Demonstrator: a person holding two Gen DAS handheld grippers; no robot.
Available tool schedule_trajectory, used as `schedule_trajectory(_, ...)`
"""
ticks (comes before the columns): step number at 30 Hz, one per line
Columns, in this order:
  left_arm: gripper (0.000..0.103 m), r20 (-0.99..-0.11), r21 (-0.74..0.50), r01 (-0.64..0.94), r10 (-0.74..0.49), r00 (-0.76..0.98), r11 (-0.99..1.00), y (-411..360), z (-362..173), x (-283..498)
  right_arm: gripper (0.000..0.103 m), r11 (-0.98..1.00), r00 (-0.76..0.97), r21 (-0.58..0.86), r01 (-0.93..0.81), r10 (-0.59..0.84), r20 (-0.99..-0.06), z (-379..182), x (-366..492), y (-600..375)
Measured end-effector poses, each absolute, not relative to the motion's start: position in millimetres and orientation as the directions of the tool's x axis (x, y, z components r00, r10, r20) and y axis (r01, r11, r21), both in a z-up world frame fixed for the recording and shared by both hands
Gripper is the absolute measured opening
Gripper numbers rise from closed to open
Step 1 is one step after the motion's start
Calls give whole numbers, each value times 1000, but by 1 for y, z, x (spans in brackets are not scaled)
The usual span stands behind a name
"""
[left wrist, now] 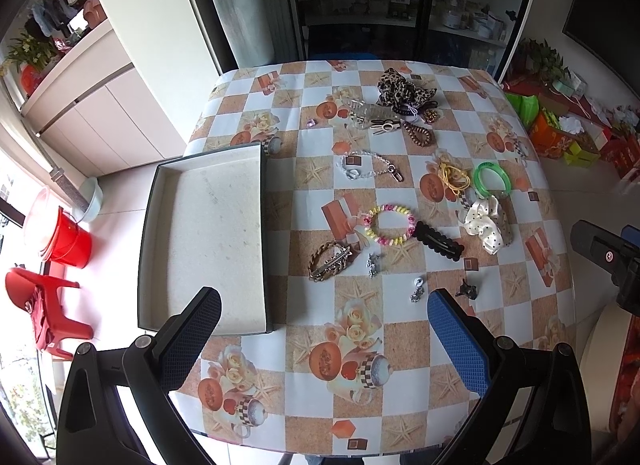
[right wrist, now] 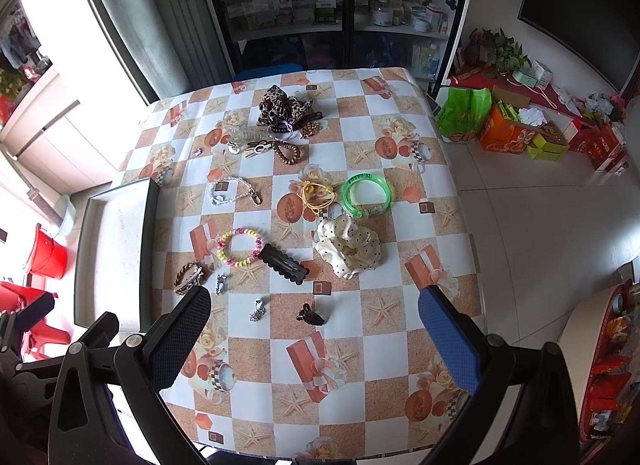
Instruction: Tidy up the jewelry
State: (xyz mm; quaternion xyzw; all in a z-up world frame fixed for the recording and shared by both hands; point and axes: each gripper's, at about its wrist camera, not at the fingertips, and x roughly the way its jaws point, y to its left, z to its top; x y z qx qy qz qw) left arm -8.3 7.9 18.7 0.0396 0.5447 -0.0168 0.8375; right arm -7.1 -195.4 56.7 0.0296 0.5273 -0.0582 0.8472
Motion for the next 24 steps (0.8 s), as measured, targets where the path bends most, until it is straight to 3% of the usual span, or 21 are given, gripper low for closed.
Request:
schedule_trajectory(9,103,-939,37,87,5,344,996,2,-8,14,103,987,379,-1,161,-63,-923,26,-3,-207)
schedule_trajectory(24,103,-960,-93,4,-91,266,996,-12,-87,110,103,982,279,-4,191,-58,-959,-49,48,-244)
